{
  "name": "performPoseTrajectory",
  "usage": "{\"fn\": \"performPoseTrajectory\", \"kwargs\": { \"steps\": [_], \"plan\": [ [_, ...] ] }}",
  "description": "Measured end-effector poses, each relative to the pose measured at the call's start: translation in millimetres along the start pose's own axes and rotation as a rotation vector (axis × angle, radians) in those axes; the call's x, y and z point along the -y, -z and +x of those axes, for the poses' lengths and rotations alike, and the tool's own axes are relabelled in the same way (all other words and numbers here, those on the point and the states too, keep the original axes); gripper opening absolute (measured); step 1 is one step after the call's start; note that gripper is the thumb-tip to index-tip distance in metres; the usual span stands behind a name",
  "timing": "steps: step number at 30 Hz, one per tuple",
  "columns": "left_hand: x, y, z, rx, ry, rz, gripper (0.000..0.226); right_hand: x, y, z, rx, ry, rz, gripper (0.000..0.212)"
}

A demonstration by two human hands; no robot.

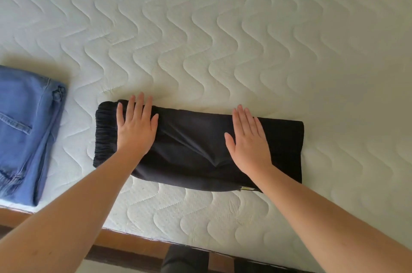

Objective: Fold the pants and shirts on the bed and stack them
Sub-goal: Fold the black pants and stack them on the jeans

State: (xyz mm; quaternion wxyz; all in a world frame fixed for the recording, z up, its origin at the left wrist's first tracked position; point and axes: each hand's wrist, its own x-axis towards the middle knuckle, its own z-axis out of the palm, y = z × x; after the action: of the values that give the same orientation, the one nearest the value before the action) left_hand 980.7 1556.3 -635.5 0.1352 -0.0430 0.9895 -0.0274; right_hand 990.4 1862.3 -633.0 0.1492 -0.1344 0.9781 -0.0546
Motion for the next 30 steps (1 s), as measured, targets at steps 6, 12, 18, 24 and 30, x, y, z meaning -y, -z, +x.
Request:
{"fn": "performPoseTrajectory", "kwargs": {
  "steps": [6,12,18,24,30],
  "plan": [
    [51,14,34,0.104,-0.167,-0.137,0.045,88,-1,32,0.000,0.200,0.081,0.064],
    [85,24,48,0.140,-0.232,-0.272,0.031,139,-8,51,0.034,0.240,0.078,0.066],
    [77,18,51,0.100,0.032,-0.625,0.030,155,-23,53,0.074,0.248,0.063,0.068],
    [76,2,37,-0.018,0.027,-0.403,0.043,119,-38,29,0.109,0.187,-0.042,0.068],
    [41,3,3,0.006,-0.381,-0.081,0.065,71,-38,-5,0.107,0.051,-0.111,0.072]
  ]
}}
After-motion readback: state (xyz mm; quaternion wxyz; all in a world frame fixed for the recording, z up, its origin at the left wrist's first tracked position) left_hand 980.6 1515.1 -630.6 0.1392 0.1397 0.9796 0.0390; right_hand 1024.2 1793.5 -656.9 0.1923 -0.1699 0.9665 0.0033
